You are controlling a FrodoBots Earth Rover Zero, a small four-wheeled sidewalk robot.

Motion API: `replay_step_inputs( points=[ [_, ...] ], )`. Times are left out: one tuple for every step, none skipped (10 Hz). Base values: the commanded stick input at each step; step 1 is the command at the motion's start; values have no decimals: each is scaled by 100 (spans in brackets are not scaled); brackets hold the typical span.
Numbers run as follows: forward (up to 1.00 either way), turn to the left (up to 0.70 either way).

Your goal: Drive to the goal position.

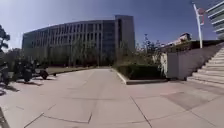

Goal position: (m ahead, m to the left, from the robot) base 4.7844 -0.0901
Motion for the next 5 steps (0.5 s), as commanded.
replay_step_inputs(
  points=[
    [70,-1],
    [70,-1],
    [70,-1],
    [70,-1],
    [70,-1]
  ],
)
